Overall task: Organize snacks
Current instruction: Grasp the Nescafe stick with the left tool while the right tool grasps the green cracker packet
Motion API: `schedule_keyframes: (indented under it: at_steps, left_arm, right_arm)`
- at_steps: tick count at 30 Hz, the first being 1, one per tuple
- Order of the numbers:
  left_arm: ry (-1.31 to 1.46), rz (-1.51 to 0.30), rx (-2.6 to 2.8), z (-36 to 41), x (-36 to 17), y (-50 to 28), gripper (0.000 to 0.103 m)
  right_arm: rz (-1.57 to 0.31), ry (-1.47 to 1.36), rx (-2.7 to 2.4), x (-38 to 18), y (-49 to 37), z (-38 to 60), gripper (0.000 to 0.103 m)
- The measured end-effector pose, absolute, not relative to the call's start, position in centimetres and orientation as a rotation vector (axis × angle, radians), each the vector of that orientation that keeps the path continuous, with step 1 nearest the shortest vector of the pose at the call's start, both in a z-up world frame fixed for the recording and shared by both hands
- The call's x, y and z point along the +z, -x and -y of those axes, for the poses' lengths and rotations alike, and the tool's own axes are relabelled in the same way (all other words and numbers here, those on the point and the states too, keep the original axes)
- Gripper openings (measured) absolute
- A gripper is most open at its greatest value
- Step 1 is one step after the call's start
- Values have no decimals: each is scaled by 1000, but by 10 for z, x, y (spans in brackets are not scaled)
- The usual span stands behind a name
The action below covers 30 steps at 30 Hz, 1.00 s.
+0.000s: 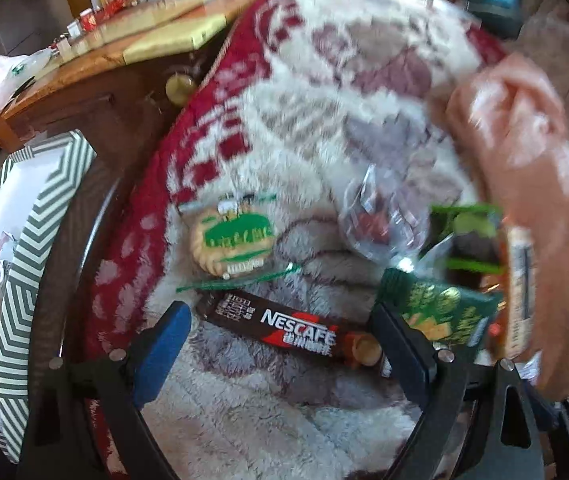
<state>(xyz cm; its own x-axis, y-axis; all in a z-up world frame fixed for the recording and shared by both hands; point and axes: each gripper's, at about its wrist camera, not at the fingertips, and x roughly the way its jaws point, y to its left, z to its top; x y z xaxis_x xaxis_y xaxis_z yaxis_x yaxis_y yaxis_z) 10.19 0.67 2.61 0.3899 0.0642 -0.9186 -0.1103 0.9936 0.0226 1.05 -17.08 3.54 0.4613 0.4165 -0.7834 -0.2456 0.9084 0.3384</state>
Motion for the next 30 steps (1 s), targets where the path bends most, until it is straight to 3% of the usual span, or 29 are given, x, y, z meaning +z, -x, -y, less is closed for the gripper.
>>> schedule_keyframes:
  at_steps: [9,16,20,30]
  left_arm:
    - [-180,-1242,88,-44,22,-57,93]
    - [49,-1185,53,-70,44,-28,93]
    - [161,-1157,52,-69,46,-17,93]
    - [-158,-1080,-38,-67,48,-33,93]
  right_arm:
    - [-1024,-217,410,35,-13,175,55]
    - [-987,-147,437,42,-13,161,55]
    - [-934,82,470,61,-19,137,55]
    - [-1040,-51,469,43,-28,151,56]
